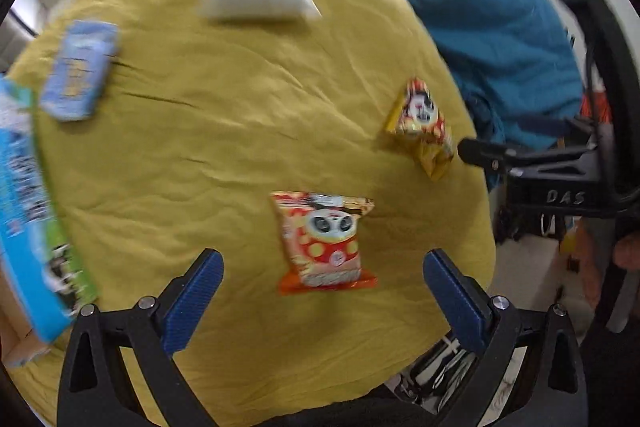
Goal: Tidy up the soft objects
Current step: 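Grasp a panda snack bag with the left tool while the right tool grasps another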
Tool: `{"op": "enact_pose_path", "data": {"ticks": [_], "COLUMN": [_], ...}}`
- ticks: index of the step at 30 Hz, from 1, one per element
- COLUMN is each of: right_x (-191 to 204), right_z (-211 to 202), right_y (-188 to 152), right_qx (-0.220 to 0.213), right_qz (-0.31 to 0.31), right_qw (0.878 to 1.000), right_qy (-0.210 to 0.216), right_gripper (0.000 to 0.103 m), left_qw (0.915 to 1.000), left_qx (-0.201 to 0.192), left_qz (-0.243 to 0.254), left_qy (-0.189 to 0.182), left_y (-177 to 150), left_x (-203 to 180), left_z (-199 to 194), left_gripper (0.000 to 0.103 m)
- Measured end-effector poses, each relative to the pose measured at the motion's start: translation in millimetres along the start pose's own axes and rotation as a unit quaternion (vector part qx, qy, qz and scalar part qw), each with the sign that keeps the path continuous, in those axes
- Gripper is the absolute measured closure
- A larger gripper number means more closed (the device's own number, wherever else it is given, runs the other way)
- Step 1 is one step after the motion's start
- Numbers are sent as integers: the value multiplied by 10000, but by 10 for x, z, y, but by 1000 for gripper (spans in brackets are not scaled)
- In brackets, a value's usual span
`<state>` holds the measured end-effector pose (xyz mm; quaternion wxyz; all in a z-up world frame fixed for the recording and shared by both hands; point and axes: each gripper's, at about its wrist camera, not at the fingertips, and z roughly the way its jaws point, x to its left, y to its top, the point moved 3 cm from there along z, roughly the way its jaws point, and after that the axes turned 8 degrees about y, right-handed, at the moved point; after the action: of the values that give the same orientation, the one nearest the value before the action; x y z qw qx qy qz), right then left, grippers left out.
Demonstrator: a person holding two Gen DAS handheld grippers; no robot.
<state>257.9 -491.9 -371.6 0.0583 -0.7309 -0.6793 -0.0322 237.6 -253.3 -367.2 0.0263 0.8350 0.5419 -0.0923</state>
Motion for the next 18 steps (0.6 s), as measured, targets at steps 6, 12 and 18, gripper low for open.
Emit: {"op": "enact_pose_path", "data": {"ticks": [6, 12, 18], "right_x": [-135, -74, -32], "right_z": [502, 746, 766], "right_y": [167, 187, 127], "right_qx": [428, 588, 699], "right_qz": [-295, -166, 873], "right_qw": [9982, 9970, 9898], "right_qy": [308, 468, 886], "right_gripper": [20, 46, 51], "left_qw": [9975, 9966, 9898], "left_qx": [676, 502, 192], "left_qz": [14, -397, -1062], "left_qy": [199, 525, 933], "left_y": [86, 21, -34], "left_x": [-216, 110, 664], "left_z": [673, 588, 358], "left_gripper": [43, 57, 58]}}
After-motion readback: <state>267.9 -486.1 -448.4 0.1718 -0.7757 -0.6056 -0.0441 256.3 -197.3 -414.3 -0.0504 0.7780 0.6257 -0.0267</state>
